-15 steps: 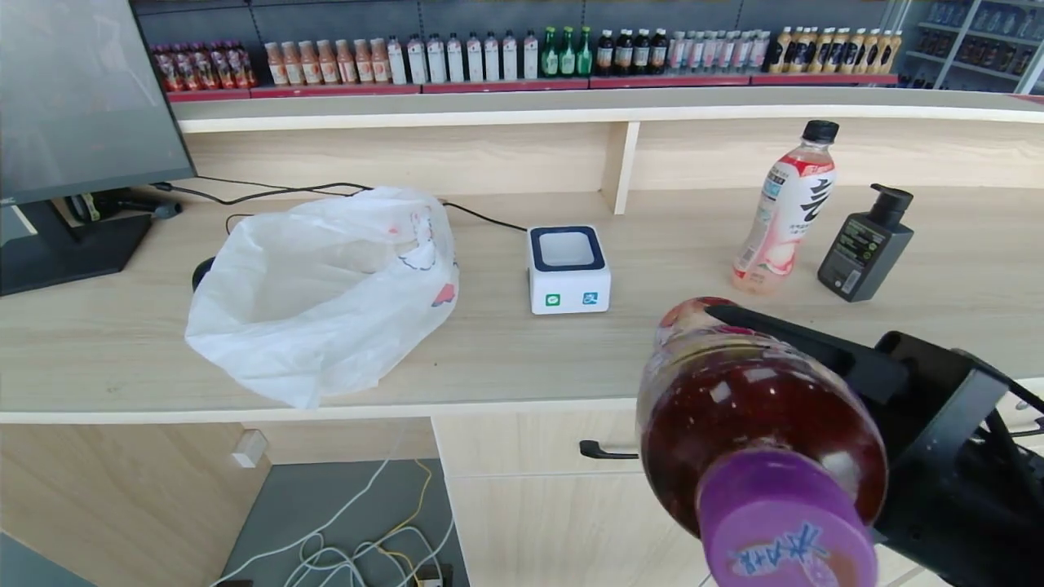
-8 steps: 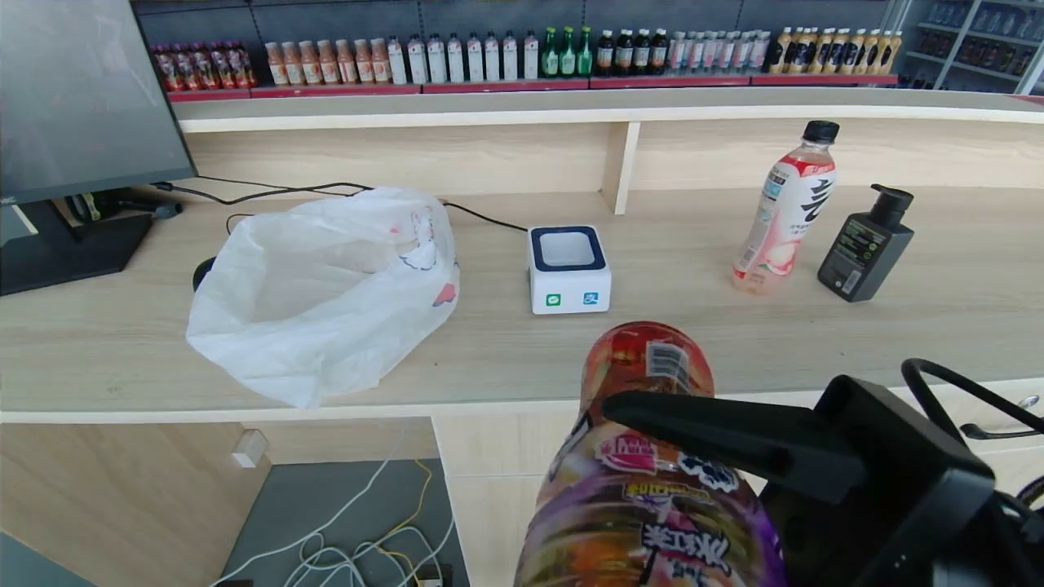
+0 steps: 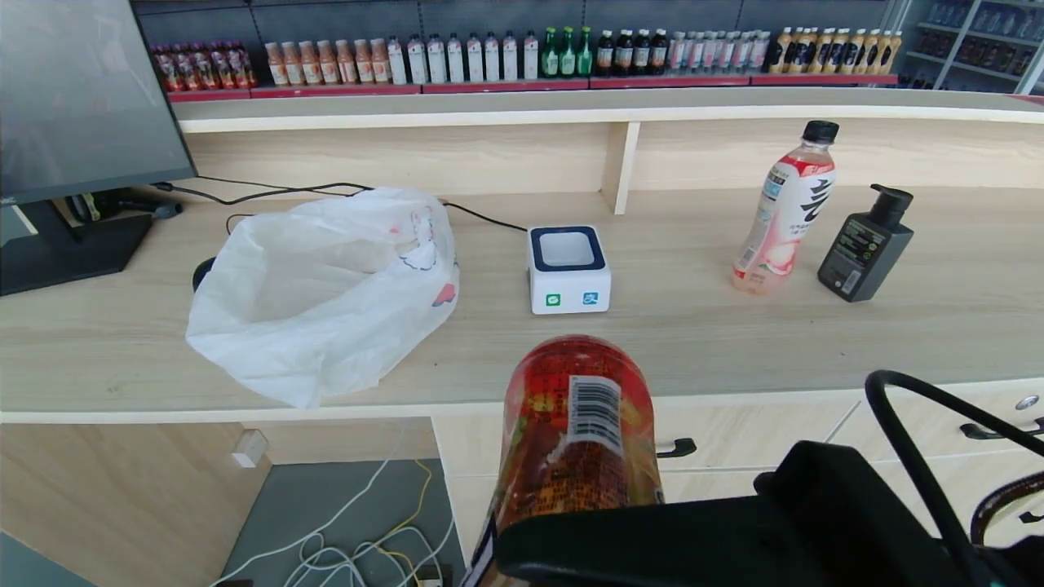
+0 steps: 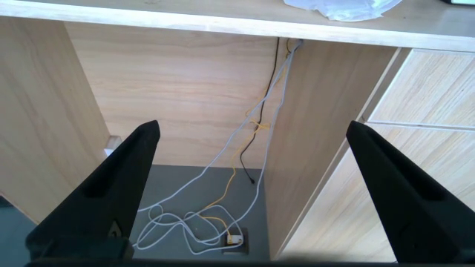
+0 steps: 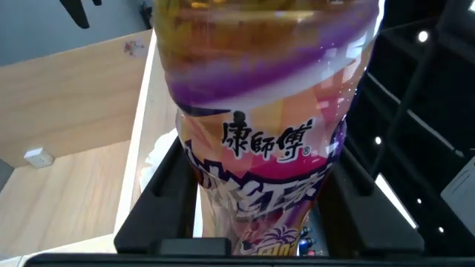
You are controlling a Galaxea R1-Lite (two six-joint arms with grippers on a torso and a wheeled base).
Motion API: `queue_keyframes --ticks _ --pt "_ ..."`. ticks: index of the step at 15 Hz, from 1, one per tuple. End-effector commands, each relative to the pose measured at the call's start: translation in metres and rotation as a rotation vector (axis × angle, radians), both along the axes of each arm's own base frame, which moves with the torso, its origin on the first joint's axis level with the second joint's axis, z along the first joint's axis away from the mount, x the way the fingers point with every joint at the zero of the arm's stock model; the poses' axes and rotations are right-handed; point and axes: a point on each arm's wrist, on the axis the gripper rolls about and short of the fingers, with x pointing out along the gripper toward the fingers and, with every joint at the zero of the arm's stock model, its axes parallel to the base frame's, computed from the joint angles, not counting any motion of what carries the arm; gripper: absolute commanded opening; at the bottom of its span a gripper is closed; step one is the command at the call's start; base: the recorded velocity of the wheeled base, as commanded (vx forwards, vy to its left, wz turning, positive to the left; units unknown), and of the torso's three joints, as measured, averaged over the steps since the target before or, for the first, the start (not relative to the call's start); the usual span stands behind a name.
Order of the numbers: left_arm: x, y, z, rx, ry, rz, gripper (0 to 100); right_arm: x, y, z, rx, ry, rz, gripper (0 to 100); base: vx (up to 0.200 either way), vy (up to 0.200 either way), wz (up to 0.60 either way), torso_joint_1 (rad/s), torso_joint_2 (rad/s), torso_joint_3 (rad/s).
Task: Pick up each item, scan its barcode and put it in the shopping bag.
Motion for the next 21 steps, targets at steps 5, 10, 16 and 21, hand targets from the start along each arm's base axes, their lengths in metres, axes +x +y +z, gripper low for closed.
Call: queue_keyframes --ticks 5,10,16,21 --pt "0.000 0.000 0.000 0.000 0.000 0.000 100 0.000 0.004 -0.005 -0.017 -0.001 0.005 0 0.000 0.000 0.00 0.000 0.00 0.000" --pt "0.000 0.000 0.000 0.000 0.000 0.000 100 0.007 -0.002 -0.007 -0.020 -0.001 -0.031 0 0.000 0.000 0.00 0.000 0.00 0.000" --pt "0.000 0.000 0.000 0.000 0.000 0.000 100 0.007 -0.002 -0.007 -0.020 -0.004 -0.038 0 0.000 0.000 0.00 0.000 0.00 0.000" --pt "0.000 0.000 0.000 0.000 0.000 -0.001 100 0.000 -0.015 -0.004 -0.003 0.006 -0.039 0 0.000 0.000 0.00 0.000 0.00 0.000"
